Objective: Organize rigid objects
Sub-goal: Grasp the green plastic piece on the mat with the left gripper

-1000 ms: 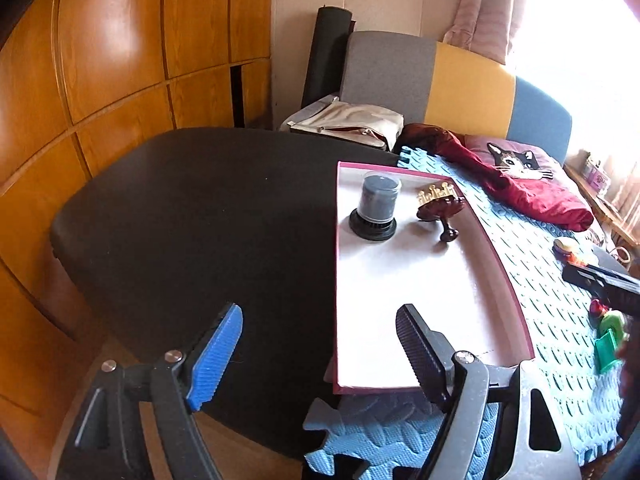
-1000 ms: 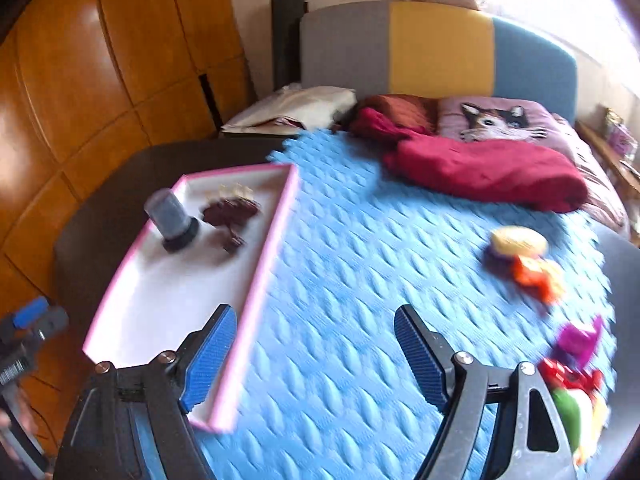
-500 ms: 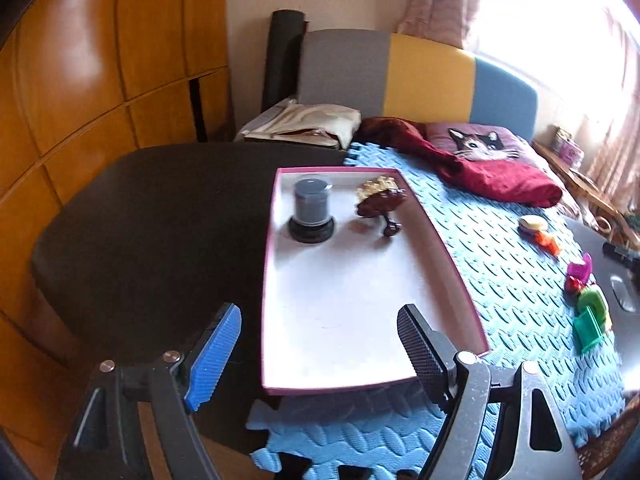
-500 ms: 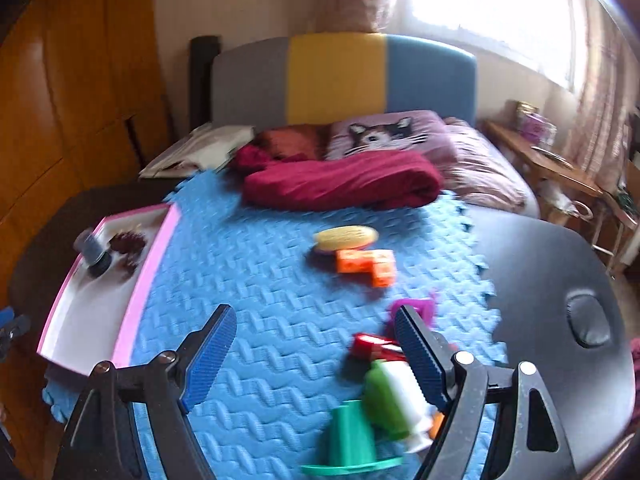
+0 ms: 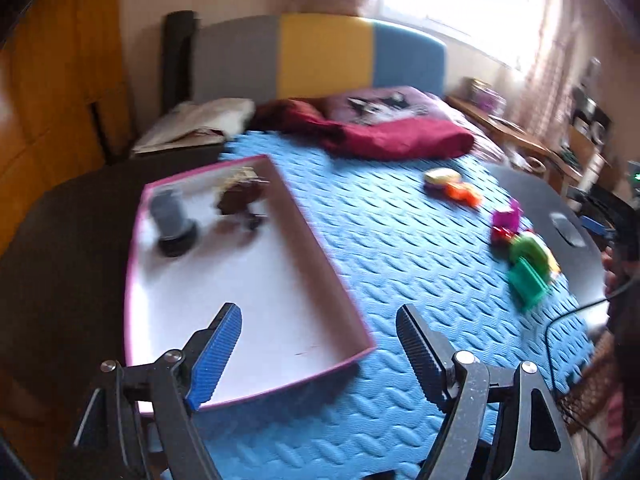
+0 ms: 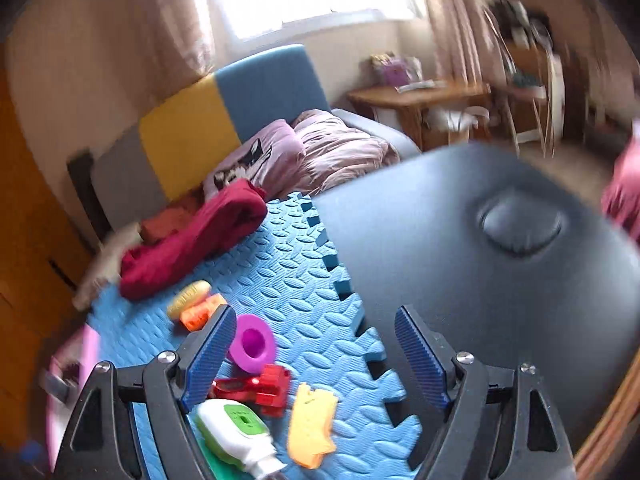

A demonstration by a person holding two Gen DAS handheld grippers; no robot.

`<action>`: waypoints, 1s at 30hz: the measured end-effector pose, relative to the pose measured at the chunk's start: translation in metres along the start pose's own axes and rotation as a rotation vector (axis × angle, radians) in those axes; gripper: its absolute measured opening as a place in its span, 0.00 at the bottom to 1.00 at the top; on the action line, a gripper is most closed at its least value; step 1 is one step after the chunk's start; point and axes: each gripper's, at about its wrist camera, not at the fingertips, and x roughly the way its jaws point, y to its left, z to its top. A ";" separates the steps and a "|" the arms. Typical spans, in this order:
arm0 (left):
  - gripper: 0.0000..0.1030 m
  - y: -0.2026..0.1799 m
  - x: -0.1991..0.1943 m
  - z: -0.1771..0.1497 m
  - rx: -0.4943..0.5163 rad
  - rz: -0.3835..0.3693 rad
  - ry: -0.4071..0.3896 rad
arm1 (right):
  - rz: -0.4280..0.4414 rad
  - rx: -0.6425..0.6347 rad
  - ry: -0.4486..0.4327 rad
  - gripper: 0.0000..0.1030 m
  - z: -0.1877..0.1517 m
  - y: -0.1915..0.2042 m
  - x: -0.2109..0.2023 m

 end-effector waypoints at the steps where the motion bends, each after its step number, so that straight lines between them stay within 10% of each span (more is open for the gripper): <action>1: 0.72 -0.008 0.005 0.002 0.019 -0.025 0.011 | 0.004 0.018 0.007 0.81 0.000 -0.003 0.000; 11: 0.45 -0.107 0.059 0.045 0.142 -0.349 0.135 | 0.096 0.021 -0.006 0.81 -0.002 0.000 -0.006; 18: 0.44 -0.173 0.095 0.056 0.144 -0.500 0.275 | 0.121 0.030 -0.002 0.81 -0.002 -0.001 -0.005; 30: 0.54 -0.220 0.142 0.042 0.183 -0.430 0.363 | 0.152 0.034 0.010 0.81 -0.002 -0.003 -0.002</action>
